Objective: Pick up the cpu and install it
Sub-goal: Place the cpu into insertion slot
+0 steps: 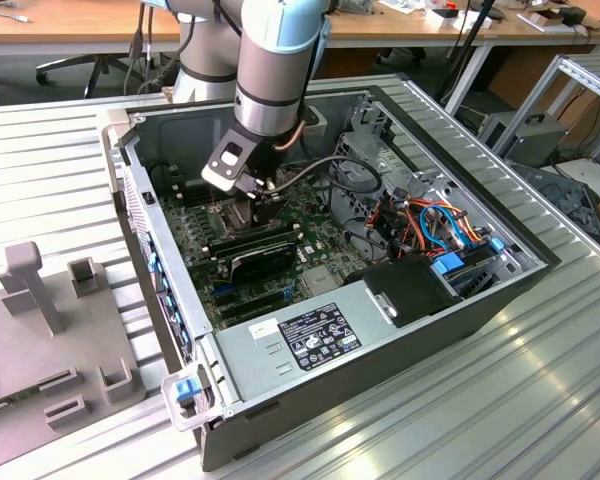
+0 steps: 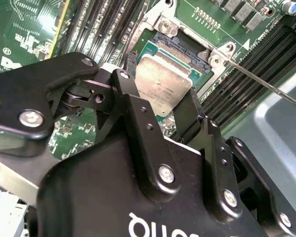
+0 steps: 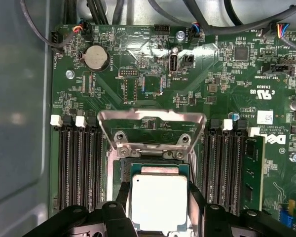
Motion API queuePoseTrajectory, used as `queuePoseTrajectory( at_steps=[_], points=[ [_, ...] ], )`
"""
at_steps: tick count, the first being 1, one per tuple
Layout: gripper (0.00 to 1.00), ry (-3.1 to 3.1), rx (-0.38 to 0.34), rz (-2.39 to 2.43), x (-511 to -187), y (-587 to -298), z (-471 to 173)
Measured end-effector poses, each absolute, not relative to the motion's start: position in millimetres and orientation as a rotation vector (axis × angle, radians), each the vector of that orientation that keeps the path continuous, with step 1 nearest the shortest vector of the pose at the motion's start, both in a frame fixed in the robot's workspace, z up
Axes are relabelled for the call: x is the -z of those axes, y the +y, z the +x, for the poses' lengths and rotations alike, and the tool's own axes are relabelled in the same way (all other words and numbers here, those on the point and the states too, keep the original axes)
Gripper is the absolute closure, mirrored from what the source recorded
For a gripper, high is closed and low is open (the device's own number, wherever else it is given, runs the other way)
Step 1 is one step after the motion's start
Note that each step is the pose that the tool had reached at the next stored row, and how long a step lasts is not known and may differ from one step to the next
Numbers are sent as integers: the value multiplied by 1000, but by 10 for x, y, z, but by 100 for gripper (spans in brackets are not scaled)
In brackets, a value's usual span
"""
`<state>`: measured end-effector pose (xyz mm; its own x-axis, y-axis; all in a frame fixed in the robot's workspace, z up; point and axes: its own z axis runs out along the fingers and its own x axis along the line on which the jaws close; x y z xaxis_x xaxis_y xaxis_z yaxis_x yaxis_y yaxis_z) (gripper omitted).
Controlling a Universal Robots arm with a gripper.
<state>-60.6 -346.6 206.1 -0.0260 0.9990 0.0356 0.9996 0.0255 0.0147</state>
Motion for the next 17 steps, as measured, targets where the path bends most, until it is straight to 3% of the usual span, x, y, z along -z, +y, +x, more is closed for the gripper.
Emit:
queuePoseTrajectory(
  at_steps=[17],
  points=[
    [45,-2221,56,-2200,-2067,-3407,-619]
  ],
)
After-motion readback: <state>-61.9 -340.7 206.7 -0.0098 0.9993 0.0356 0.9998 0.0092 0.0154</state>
